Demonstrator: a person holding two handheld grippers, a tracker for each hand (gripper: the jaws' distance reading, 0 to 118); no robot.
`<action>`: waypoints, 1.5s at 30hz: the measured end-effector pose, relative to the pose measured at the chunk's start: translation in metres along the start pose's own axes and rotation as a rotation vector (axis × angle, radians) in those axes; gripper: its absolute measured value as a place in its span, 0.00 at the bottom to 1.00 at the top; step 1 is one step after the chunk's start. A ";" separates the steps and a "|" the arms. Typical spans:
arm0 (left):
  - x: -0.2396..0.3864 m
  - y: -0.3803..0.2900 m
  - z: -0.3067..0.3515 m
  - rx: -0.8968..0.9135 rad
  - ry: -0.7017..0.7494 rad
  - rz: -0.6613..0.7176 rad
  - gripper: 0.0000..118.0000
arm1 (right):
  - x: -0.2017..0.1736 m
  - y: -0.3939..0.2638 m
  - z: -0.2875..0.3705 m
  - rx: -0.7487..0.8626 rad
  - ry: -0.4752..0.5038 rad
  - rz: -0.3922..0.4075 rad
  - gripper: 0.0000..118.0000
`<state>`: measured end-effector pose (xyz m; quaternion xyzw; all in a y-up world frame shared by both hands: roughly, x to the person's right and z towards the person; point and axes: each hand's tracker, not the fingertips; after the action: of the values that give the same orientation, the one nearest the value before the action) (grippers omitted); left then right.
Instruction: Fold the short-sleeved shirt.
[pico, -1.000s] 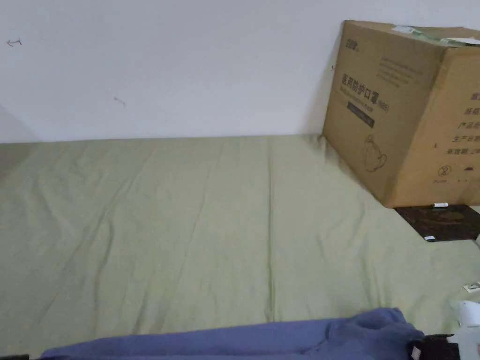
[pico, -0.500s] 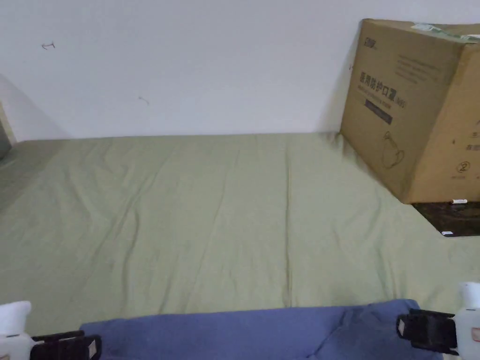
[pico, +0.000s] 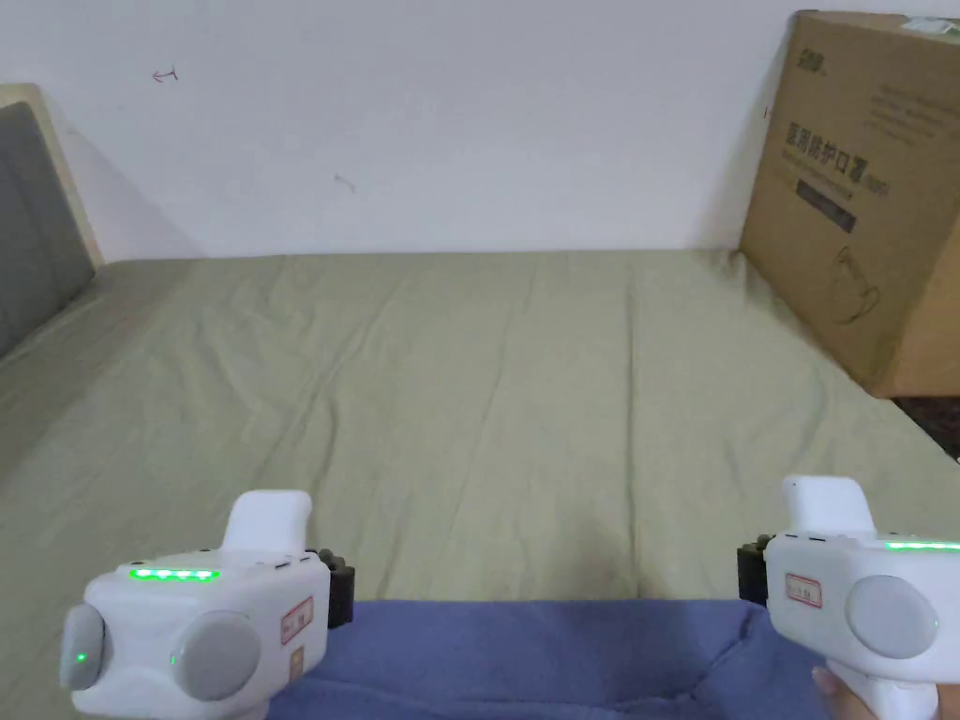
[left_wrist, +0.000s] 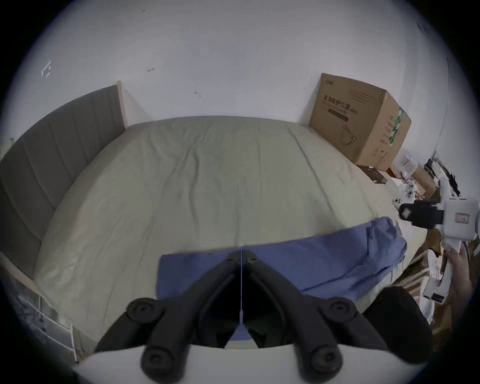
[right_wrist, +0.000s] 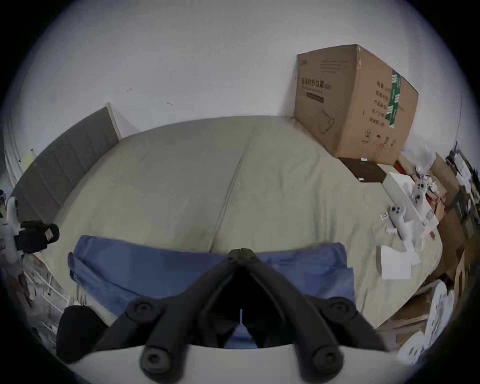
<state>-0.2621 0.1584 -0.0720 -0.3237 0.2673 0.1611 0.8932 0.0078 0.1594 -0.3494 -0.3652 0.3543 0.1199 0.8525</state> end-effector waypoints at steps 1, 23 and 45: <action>0.003 0.001 -0.004 -0.015 0.005 0.013 0.00 | -0.001 0.000 -0.004 -0.017 0.020 -0.015 0.00; -0.227 -0.098 -0.094 -0.181 -0.587 0.844 1.00 | 0.009 -0.007 -0.018 -0.161 0.080 -0.068 0.00; -0.174 -0.043 -0.052 -0.166 -0.078 0.253 0.02 | -0.006 0.008 -0.018 -0.163 0.168 -0.092 0.00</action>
<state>-0.4020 0.0720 0.0167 -0.3537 0.2565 0.3064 0.8457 -0.0094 0.1524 -0.3586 -0.4576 0.3963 0.0782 0.7921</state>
